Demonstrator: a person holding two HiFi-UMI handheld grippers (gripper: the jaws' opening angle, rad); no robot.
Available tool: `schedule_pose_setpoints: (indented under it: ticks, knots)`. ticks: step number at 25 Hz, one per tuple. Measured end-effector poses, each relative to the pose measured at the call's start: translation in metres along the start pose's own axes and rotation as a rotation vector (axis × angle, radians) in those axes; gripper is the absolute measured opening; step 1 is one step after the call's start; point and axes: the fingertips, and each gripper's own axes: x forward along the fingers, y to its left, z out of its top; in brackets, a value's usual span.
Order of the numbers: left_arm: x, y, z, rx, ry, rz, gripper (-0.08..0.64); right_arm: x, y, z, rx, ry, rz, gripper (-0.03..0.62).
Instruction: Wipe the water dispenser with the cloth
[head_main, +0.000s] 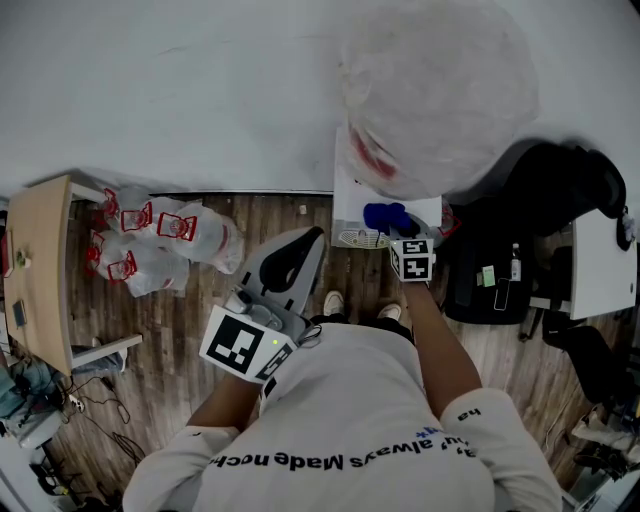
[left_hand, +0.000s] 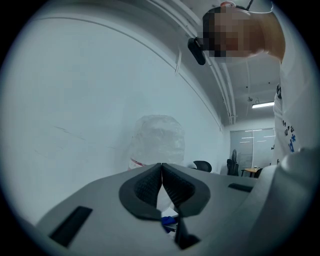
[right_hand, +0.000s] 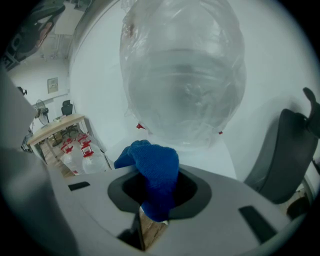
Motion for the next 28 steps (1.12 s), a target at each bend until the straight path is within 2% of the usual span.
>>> schedule_pose_setpoints:
  ticks: [4, 9, 18, 22, 28]
  knots:
    - [-0.002, 0.001, 0.003, 0.004, -0.006, 0.004, 0.02, -0.017, -0.007, 0.016, 0.017, -0.065, 0.006, 0.095]
    - [-0.002, 0.004, 0.001, 0.002, -0.002, 0.006, 0.02, -0.031, -0.038, 0.027, 0.057, -0.122, -0.055, 0.095]
    - [0.007, 0.001, 0.001, 0.006, 0.004, -0.012, 0.02, -0.003, -0.108, 0.025, 0.073, -0.06, -0.138, 0.095]
    - [0.008, 0.002, 0.002, 0.005, 0.006, -0.009, 0.02, 0.017, -0.106, 0.013, 0.082, -0.015, -0.086, 0.097]
    - [0.007, 0.005, 0.001, 0.001, 0.007, 0.0, 0.02, 0.023, -0.1, 0.012, -0.018, 0.007, -0.078, 0.094]
